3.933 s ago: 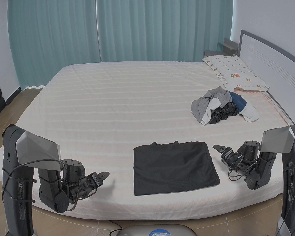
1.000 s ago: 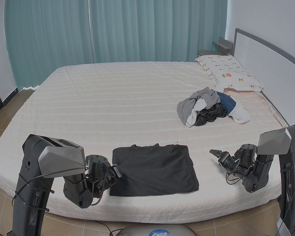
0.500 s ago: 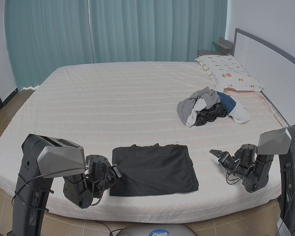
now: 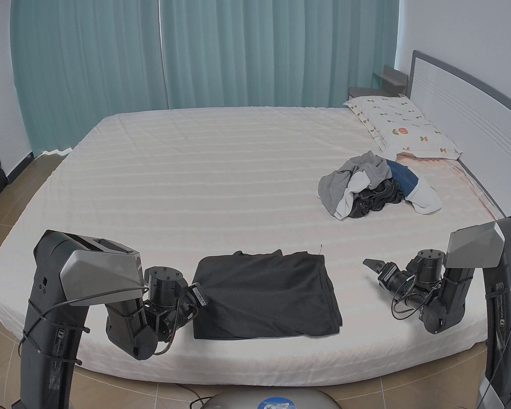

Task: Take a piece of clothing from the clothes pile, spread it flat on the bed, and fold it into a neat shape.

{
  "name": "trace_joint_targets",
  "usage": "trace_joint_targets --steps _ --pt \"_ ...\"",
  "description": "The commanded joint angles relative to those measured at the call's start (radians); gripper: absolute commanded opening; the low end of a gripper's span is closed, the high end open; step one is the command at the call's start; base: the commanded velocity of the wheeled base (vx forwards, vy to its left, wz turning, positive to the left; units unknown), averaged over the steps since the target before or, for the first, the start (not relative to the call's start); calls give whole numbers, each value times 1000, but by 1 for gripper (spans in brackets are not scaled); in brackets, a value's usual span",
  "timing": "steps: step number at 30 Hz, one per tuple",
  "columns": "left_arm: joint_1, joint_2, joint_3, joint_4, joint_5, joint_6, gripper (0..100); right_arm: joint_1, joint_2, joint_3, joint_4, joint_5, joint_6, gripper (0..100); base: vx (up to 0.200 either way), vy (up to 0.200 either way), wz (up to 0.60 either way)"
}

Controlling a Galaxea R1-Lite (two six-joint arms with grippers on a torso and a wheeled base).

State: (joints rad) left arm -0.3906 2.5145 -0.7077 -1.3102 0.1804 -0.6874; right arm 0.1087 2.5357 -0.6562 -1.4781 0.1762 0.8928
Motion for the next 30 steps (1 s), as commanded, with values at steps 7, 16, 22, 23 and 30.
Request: trace_joint_targets --steps 7,16,22,23,30 --pt "15 -13 14 -1 2 -3 0 0 1 0 -1 -3 0 100 0 200 0" --pt "33 -13 20 0 1 -3 0 2 1 0 -1 -3 0 100 0 200 0" --pt "49 -9 20 2 1 -3 0 0 1 0 -1 -3 0 100 0 200 0" --pt "50 -9 20 2 1 -3 0 2 1 0 -1 -3 0 100 0 200 0" --pt "61 -11 22 2 1 -4 0 2 1 0 -1 -3 0 100 0 200 0"
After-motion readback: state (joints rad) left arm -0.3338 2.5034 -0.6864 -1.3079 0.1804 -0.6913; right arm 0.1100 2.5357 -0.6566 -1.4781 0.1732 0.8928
